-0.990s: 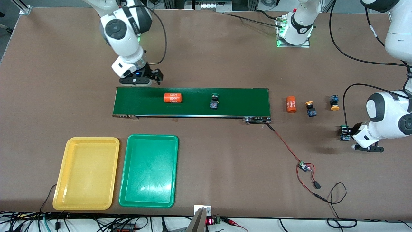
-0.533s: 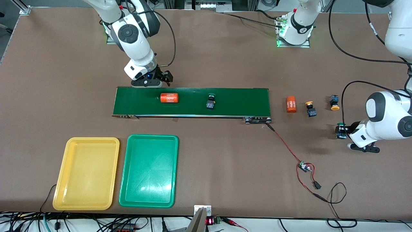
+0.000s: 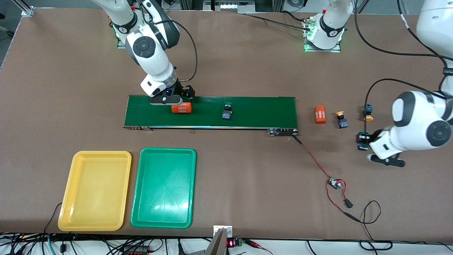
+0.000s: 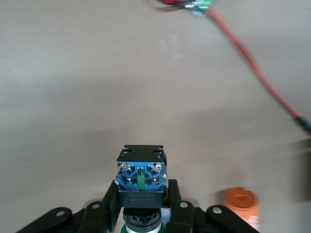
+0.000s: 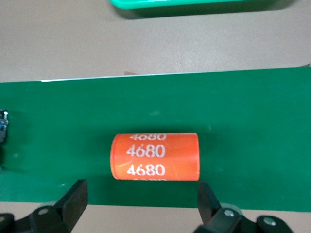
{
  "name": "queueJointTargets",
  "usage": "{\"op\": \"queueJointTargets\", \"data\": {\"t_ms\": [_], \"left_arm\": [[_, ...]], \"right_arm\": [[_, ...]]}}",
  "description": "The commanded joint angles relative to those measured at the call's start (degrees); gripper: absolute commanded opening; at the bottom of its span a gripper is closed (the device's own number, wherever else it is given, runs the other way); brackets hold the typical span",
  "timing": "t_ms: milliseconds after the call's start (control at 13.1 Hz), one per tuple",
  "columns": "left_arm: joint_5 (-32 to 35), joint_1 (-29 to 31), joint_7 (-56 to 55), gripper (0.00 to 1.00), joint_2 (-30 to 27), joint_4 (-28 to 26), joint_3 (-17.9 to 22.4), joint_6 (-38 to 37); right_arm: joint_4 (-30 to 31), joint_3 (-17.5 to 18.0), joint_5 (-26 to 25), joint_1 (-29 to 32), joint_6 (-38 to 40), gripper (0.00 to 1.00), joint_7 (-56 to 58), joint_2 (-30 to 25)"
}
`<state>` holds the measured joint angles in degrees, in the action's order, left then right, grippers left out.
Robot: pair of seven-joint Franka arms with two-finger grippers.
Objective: Sort buttons by color to trays
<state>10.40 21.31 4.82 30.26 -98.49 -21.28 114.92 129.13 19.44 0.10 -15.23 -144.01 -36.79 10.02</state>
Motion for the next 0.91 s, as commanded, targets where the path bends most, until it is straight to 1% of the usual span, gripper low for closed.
{"op": "queueJointTargets", "data": {"t_ms": [0,76,152,304,533,685,837], "left_arm": [[-4.93,-4.68,-4.20,0.00,-7.92,-7.58,0.45,0.04],[-7.82,-6.44,-4.98,0.00,-9.33,-8.64,0.54,0.04],[-9.25,-8.11,-6.64,0.00,-10.47,-9.43,0.54,0.13],[-9.70,-12.24,-12.08,0.00,-11.71,-10.31,0.54,0.57],[-11.72,-16.64,-18.25,0.00,-11.89,-10.58,0.54,1.53],[-11.72,-19.19,-18.88,0.00,-11.89,-11.72,0.54,2.23],[-11.72,-20.77,-19.05,0.00,-12.15,-14.00,0.45,5.04]], "right_arm": [[-3.45,0.51,-1.42,0.46,2.94,1.00,-2.66,1.49],[-3.45,0.51,-2.21,0.46,2.94,1.00,-3.02,1.49],[-3.45,0.51,-2.82,0.46,2.94,1.00,-3.19,1.49],[-3.54,0.51,-2.92,0.46,2.94,1.00,-3.28,1.67],[-3.54,0.51,-3.62,0.55,2.94,1.00,-3.20,1.93],[-3.45,0.42,-3.97,0.72,2.94,1.00,-3.02,1.93],[-3.45,0.24,-5.20,0.72,2.94,1.00,-2.84,1.93]]}}
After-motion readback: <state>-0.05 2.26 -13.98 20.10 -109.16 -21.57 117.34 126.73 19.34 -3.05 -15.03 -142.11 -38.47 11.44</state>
